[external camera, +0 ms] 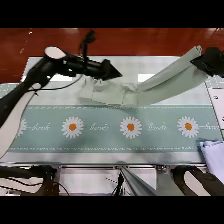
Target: Fold the shirts.
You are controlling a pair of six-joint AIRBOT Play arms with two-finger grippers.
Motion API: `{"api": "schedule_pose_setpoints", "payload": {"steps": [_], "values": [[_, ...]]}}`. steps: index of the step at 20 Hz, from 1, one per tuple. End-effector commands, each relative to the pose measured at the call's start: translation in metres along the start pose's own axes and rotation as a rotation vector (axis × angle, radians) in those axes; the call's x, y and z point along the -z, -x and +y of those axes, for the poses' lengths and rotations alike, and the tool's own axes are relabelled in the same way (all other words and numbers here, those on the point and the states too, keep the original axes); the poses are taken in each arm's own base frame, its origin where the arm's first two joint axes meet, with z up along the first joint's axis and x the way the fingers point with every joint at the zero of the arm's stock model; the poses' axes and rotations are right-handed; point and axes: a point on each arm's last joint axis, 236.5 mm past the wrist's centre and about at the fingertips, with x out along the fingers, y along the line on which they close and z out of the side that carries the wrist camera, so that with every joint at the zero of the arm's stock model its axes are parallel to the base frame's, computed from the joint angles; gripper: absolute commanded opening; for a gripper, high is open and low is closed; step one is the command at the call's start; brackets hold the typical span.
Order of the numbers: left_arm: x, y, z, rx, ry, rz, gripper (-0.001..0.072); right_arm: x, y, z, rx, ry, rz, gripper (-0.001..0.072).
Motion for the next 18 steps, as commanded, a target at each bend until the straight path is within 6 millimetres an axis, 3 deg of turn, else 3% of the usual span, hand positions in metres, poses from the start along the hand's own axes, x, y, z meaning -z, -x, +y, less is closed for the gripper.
{"api": "schedule_pose_setpoints", "payload": {"steps": [1, 4, 10, 14, 17, 18], "values": [[0.041, -0.068, -0.021, 0.008, -0.032, 0.074, 0.0026, 0.023, 0.034, -0.001, 0.067, 0.011, 0.039, 0.0024], [0.073, -0.107, -0.017, -0.001, -0.011, 0.134, 0.0026, 0.037, 0.058, 0.005, 0.082, 0.012, 0.044, 0.0024], [0.125, -0.151, 0.008, -0.027, 0.066, 0.249, 0.0026, 0.052, 0.1, 0.014, 0.111, 0.017, -0.003, 0.0024], [0.159, -0.172, 0.016, -0.038, 0.101, 0.318, 0.0026, 0.056, 0.115, 0.022, 0.099, 0.005, -0.041, 0.0024], [0.184, -0.193, 0.004, 0.005, 0.162, 0.349, 0.0026, 0.055, 0.116, 0.023, 0.097, 0.002, -0.047, 0.0024], [0.185, -0.2, 0.002, 0.018, 0.195, 0.331, 0.0027, 0.052, 0.116, 0.023, 0.095, 0.003, -0.057, 0.0024]]}}
